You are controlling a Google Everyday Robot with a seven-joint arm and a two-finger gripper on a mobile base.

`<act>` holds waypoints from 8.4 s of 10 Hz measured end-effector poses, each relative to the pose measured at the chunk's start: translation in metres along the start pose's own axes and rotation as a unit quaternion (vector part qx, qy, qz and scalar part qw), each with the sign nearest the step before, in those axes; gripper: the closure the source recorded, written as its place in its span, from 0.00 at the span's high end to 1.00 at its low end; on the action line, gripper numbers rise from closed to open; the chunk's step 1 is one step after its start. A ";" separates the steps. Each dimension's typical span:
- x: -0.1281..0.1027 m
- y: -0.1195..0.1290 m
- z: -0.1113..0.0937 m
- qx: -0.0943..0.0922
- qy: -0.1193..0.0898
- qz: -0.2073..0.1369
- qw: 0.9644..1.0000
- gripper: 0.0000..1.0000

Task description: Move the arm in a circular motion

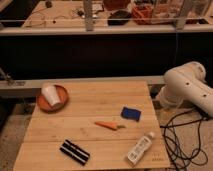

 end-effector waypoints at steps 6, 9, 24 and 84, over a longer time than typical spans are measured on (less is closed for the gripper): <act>0.000 0.000 0.000 0.000 0.000 0.000 1.000 0.80; 0.000 0.000 0.000 0.000 0.000 0.000 1.000 0.80; -0.040 0.031 0.002 -0.002 0.010 -0.040 0.999 0.80; -0.286 -0.090 0.045 0.011 -0.032 -0.260 0.965 0.80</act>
